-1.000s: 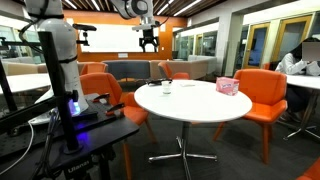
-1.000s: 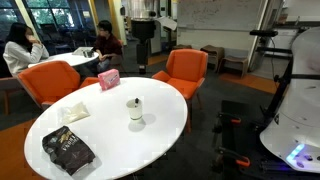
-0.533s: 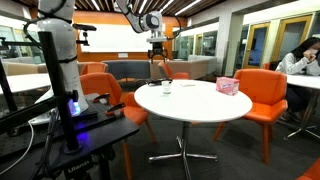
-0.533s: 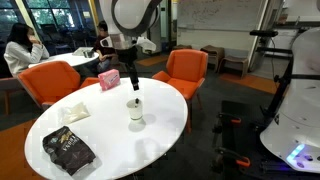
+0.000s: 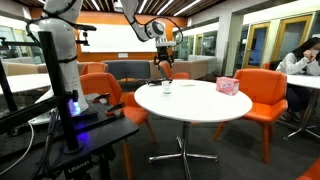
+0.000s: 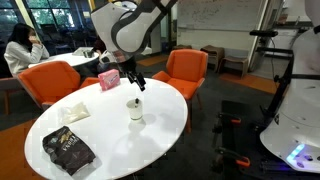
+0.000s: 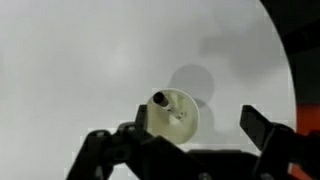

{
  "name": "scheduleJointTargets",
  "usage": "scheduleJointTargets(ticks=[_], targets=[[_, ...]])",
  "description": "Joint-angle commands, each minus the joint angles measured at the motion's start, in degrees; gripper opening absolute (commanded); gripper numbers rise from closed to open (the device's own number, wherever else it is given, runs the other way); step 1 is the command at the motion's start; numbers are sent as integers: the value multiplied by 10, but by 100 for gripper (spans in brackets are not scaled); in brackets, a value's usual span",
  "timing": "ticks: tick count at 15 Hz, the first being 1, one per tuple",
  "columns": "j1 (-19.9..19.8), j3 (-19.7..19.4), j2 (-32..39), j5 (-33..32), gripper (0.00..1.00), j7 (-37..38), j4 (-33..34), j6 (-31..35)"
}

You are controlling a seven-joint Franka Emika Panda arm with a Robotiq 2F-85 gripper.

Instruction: Put the marker on the table

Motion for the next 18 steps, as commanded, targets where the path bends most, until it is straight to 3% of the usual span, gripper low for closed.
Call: scheduleJointTargets(ticks=[1, 11, 12, 13, 15, 16, 17, 18], targets=[[0, 6, 20, -77, 100, -48, 15, -6], [0, 11, 31, -93, 100, -32, 9, 6], [-1, 13, 38, -90, 93, -34, 9, 12], [0, 15, 48, -91, 76, -33, 11, 14], [-3, 21, 68, -84, 67, -36, 18, 18], [0, 21, 76, -86, 57, -28, 23, 17], [0, 22, 84, -86, 53, -28, 27, 17], [-1, 22, 91, -85, 64, -27, 33, 17]])
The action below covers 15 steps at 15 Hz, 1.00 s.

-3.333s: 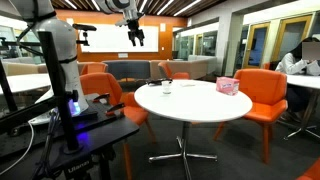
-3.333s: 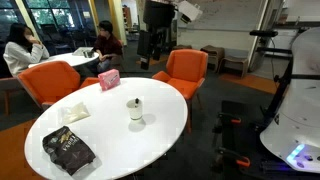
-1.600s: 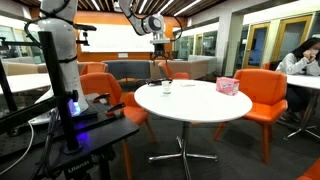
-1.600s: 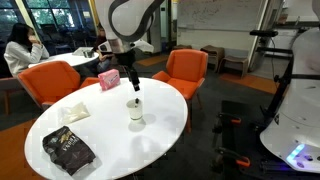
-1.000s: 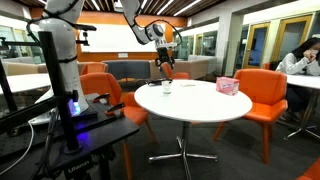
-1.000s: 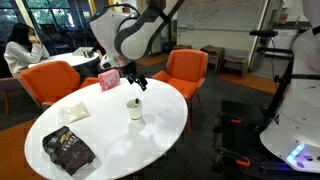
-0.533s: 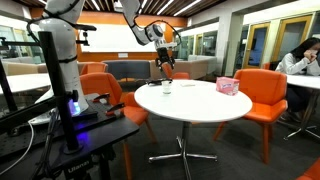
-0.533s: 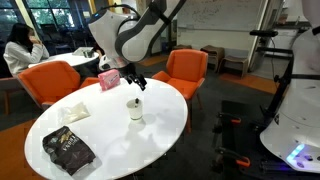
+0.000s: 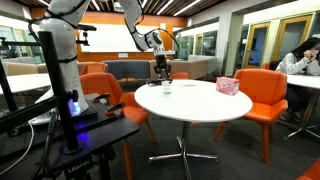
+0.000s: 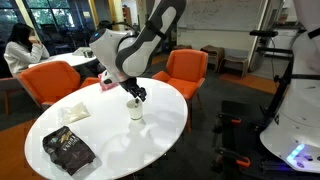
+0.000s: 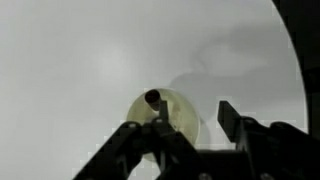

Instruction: Put the marker on the table

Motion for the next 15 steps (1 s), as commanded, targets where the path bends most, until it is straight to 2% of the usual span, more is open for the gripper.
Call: scheduleJointTargets(ticks=[1, 4, 6, 7, 8, 9, 11, 12, 15], targets=[[-5, 5, 20, 2, 64, 7, 26, 3], [-3, 6, 32, 3, 77, 1, 52, -6], [-3, 10, 46, 11, 66, -5, 72, -15], [-3, 11, 53, 13, 58, -6, 80, -18], [-2, 12, 61, 16, 46, -7, 89, -22], [-2, 12, 69, 17, 53, -7, 96, -24], [-2, 11, 81, 18, 43, -5, 108, -25], [-2, 10, 86, 18, 48, -4, 115, -27], [-2, 10, 99, 20, 47, -5, 133, -34]])
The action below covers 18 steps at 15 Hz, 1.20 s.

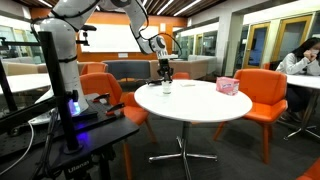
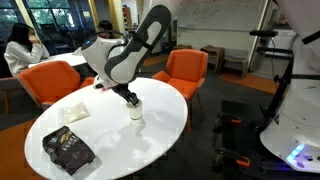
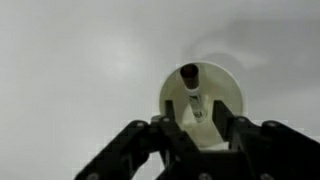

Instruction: Put the marker on the table

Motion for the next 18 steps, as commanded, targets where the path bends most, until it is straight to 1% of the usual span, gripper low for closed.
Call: scheduleJointTargets(ticks=[1, 3, 4, 5, 6, 7, 8, 14, 17, 18], targets=[[-2, 4, 18, 12, 45, -6, 33, -31], [-2, 4, 25, 15, 42, -7, 42, -39], [-2, 4, 29, 16, 43, -7, 44, -42], [-2, 4, 32, 16, 40, -6, 47, -45], [-2, 3, 35, 15, 41, -5, 49, -48], [-2, 3, 38, 15, 38, -4, 52, -51], [-2, 2, 41, 15, 39, -3, 55, -55], [-2, -1, 60, 13, 35, 0, 73, -82], [0, -2, 69, 10, 39, -1, 83, -96], [0, -2, 72, 10, 38, -2, 86, -99]])
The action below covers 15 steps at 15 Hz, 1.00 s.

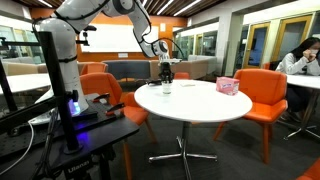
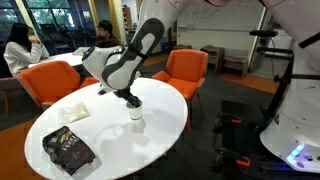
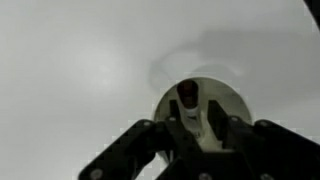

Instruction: Put the marker on the table

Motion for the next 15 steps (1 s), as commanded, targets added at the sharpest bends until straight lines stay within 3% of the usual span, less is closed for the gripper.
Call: scheduleJointTargets(ticks=[1, 2, 3, 5, 7, 15], targets=[[5, -1, 16, 3, 35, -1, 29, -35], [5, -1, 17, 2, 27, -2, 31, -36], [7, -2, 19, -1, 10, -1, 33, -37], [10, -4, 21, -6, 0, 2, 37, -37], [14, -6, 20, -14, 5, 2, 37, -35], [23, 3, -31, -16, 5, -12, 7, -57]])
